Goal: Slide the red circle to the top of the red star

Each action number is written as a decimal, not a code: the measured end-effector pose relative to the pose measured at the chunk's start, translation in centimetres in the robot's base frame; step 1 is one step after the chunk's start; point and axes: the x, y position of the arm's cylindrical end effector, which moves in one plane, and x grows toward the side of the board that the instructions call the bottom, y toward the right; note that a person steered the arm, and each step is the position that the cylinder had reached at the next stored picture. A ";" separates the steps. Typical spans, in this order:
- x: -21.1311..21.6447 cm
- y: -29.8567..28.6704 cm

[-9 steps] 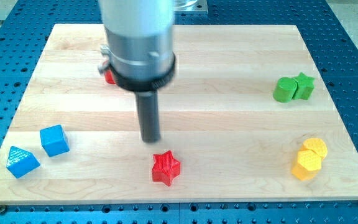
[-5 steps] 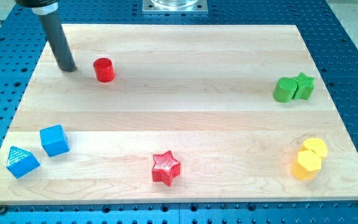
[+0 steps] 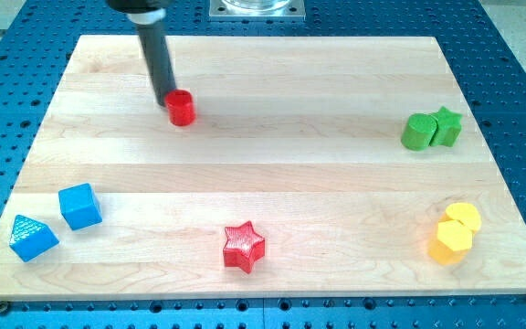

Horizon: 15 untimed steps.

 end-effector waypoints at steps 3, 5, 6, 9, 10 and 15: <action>9.8 4.8; 7.9 8.7; 11.2 9.9; 9.3 9.9; 11.4 9.9; 15.9 10.6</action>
